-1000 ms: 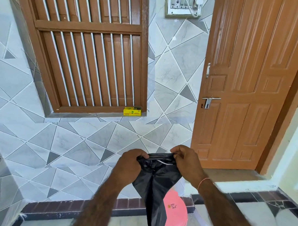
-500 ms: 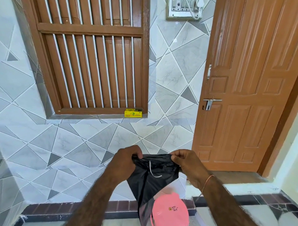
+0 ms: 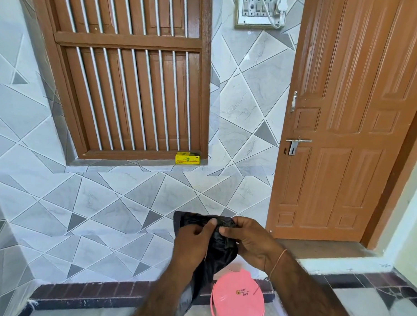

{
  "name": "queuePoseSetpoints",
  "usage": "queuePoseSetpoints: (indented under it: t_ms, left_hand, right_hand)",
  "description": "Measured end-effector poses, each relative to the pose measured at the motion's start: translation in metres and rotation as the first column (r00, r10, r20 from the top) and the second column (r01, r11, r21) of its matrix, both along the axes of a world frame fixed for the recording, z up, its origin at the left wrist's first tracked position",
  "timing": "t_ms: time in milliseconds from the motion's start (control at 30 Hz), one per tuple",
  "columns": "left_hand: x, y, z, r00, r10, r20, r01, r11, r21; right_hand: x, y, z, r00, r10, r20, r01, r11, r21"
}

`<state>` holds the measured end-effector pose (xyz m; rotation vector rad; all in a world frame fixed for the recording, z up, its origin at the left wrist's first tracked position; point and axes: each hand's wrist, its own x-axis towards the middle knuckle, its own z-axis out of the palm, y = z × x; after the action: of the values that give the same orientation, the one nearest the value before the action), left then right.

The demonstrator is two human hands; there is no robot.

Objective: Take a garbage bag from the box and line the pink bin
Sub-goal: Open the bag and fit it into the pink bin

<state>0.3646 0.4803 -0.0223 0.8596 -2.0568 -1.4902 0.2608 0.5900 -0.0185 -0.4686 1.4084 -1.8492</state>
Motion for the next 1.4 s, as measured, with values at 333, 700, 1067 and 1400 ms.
queuePoseSetpoints:
  t_ms: [333,700,1067,1400]
  left_hand:
    - [-0.004,-0.027,-0.018,0.941,0.287,-0.179,-0.176,0.867,0.467]
    - [-0.004,-0.033,-0.021,0.948,0.255,-0.193,-0.187,0.932,0.311]
    - [0.003,-0.044,-0.013,0.944,0.328,-0.049,-0.33,0.919,-0.214]
    - [0.012,-0.051,-0.003,0.908,0.35,-0.228,-0.372,0.926,-0.058]
  right_hand:
    - [-0.019,0.011,-0.029,0.87,-0.492,0.029,0.489,0.869,0.078]
    - [-0.026,0.026,-0.053,0.591,-0.536,-0.603,0.73,0.674,0.116]
    - [-0.046,0.032,-0.055,0.483,-0.415,-0.771,0.724,0.685,0.086]
    - [-0.047,0.044,-0.078,0.28,-0.072,-0.957,0.797,0.573,0.19]
